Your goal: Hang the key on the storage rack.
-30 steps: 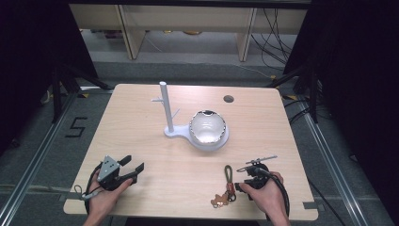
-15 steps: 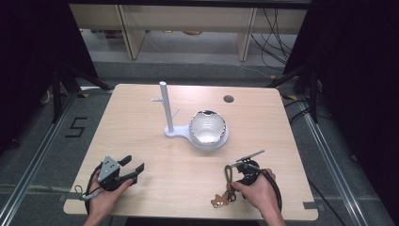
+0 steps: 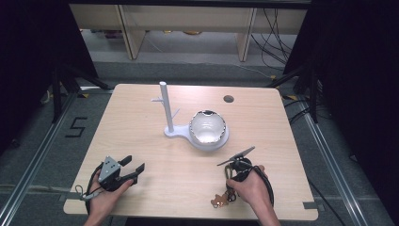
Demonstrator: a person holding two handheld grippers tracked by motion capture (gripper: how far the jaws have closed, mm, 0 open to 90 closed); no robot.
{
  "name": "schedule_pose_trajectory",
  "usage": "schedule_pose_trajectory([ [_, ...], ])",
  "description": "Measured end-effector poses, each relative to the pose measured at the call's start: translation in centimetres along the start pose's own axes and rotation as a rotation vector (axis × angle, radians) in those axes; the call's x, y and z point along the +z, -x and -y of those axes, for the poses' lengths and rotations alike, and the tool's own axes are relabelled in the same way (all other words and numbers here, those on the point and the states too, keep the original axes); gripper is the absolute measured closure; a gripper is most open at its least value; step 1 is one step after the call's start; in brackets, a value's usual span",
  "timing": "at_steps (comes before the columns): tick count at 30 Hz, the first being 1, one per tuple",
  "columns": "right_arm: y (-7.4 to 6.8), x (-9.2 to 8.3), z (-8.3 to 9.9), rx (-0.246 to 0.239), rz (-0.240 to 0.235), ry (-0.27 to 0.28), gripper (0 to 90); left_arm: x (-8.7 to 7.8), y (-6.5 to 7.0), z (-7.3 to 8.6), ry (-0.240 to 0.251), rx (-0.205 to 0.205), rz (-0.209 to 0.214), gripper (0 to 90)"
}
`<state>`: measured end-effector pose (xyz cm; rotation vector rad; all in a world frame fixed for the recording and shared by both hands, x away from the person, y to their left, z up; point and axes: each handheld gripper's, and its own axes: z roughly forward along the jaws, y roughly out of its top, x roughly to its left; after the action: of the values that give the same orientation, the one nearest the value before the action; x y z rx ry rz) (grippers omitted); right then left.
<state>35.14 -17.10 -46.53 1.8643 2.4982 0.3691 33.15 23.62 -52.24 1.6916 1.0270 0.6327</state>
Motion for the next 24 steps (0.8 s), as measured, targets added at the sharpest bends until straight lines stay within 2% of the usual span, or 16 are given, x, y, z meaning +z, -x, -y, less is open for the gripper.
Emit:
schedule_pose_trajectory([
  [2,-0.2,0.0,0.0,0.017,-0.004,-0.011,58.9,0.0,0.0,0.0,-0.001,0.001,-0.001,36.2],
  [4,-0.2,0.1,-0.3,-0.019,0.007,-0.008,58.9,0.0,0.1,0.0,-0.002,0.002,0.0,36.2],
  [7,-0.6,0.2,-0.5,0.011,0.008,-0.015,58.5,0.0,0.1,0.0,-0.001,0.002,-0.001,36.2],
  [10,-0.6,0.2,-0.7,0.003,0.019,-0.017,58.4,0.0,0.1,0.0,-0.001,0.002,0.0,36.2],
  [11,-0.7,0.3,-0.8,0.031,0.017,-0.021,58.5,0.1,0.1,0.0,0.008,0.001,0.006,36.3],
  [15,-0.9,0.6,-0.9,0.035,0.03,-0.027,58.4,0.1,0.0,0.0,0.007,0.001,0.007,36.3],
  [16,-1.0,0.9,-0.8,0.035,0.038,-0.014,58.5,0.1,0.0,0.0,0.006,0.002,0.007,36.3],
  [18,-1.0,1.0,-0.8,0.04,0.03,-0.013,58.5,0.1,0.0,0.0,0.006,0.001,0.008,36.3],
  [19,-1.1,0.9,-0.8,0.047,0.017,-0.04,58.6,0.0,0.1,0.0,-0.005,0.003,0.0,36.3],
  [20,-1.0,0.9,-0.8,0.044,-0.016,-0.043,58.8,0.0,0.1,0.0,-0.006,0.004,0.0,36.3],
  [22,-1.1,0.9,-0.8,0.031,0.025,-0.042,59.0,0.1,0.1,0.0,-0.001,0.003,0.003,36.3],
  [24,-1.2,1.0,-0.7,0.041,0.031,-0.048,59.5,0.1,0.1,0.0,0.006,0.002,0.007,36.3],
])
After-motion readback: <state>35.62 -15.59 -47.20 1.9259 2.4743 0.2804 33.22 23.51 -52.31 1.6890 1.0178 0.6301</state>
